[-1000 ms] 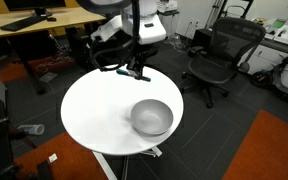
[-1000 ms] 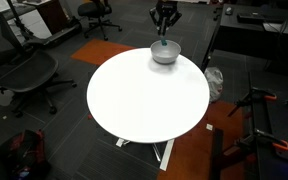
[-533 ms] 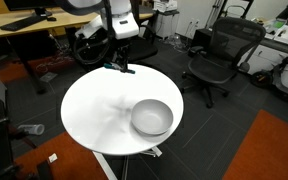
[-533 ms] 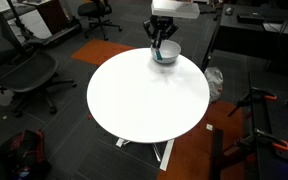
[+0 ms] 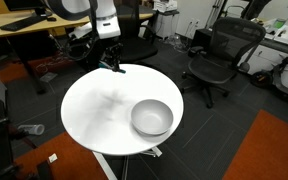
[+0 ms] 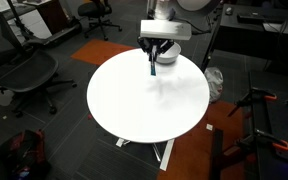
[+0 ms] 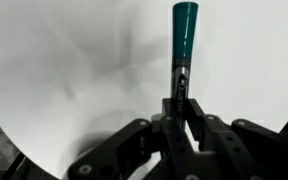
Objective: Put the marker on the table
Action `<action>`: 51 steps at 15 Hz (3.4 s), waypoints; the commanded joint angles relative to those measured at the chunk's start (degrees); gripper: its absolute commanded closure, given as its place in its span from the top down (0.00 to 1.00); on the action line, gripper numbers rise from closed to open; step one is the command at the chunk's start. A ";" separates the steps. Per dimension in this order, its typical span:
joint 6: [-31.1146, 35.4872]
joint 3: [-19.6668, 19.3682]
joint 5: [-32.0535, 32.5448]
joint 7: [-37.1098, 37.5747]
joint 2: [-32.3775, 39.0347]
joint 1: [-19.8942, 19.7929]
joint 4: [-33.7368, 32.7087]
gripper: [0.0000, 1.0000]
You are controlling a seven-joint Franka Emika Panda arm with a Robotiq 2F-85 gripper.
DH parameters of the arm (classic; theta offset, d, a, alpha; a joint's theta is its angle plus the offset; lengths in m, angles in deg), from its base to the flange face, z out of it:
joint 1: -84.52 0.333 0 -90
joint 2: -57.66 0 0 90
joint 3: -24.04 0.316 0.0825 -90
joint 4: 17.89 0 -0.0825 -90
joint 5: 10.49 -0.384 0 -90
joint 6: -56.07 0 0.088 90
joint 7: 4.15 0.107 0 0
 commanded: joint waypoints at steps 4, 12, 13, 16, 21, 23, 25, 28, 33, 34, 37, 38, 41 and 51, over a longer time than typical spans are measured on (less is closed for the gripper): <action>-0.34 3.36 -1.87 1.81 1.66 0.46 1.42 0.05; 2.49 8.19 -8.22 -1.54 5.12 -0.23 1.30 0.05; 3.05 8.22 -8.43 -2.05 5.64 -0.12 1.21 0.05; 4.62 7.84 -8.30 -2.75 7.30 0.10 0.96 0.05; 9.18 7.92 -8.37 -2.39 9.49 0.95 2.74 0.05; 10.72 7.84 -8.28 -2.33 10.34 1.27 3.15 0.05; 12.07 7.46 -7.98 -2.15 11.03 1.74 3.48 0.05; 12.76 7.29 -7.79 -2.70 11.15 1.73 3.47 0.51; 11.97 6.12 -6.86 -1.99 8.38 2.50 4.78 0.88; 10.98 5.86 -6.71 -1.88 7.66 2.47 4.82 0.95; 7.54 4.98 -6.08 -2.38 4.40 1.77 4.80 1.00; 5.96 4.64 -5.68 -2.61 3.01 1.56 4.85 1.00; 0.62 4.49 -5.38 -5.04 -1.11 0.43 4.80 1.00; -5.27 4.86 -5.90 -8.10 -4.38 -1.52 2.48 1.00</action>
